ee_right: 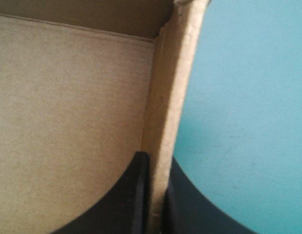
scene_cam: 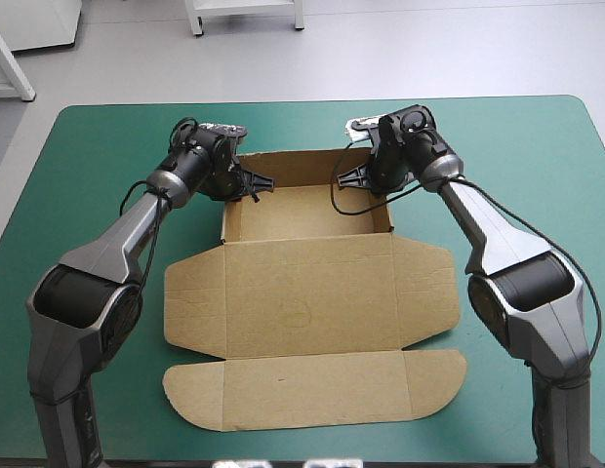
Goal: Fold the box
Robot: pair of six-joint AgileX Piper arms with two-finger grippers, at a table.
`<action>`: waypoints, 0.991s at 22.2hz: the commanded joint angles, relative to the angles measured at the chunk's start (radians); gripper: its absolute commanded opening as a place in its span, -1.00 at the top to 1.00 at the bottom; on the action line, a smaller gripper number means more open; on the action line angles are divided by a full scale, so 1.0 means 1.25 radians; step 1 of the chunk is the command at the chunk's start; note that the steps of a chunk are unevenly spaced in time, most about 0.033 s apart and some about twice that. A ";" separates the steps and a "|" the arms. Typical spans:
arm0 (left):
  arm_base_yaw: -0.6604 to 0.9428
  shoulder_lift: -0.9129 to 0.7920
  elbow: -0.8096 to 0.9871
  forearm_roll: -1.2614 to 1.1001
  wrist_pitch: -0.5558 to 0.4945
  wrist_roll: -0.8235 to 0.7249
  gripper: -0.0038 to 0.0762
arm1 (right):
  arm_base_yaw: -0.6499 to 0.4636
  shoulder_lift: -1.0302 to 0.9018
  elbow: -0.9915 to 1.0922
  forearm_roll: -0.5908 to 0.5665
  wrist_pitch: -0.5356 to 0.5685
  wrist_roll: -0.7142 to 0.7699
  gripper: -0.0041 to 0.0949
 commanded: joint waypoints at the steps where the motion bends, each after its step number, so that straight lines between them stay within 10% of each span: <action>1: -0.020 -0.037 -0.043 -0.050 -0.026 0.052 0.71 | 0.012 -0.029 -0.010 0.051 -0.037 -0.029 0.55; 5: -0.020 -0.040 -0.045 -0.051 -0.023 0.062 -0.01 | 0.011 -0.029 -0.034 0.037 -0.008 0.000 -0.30; 8: -0.020 -0.040 -0.045 -0.051 -0.023 0.061 -0.38 | 0.011 -0.029 -0.078 0.010 0.007 0.003 -0.41; 22: -0.020 -0.170 -0.045 0.135 -0.026 0.063 -0.37 | 0.006 -0.067 -0.127 -0.034 0.037 0.002 -0.41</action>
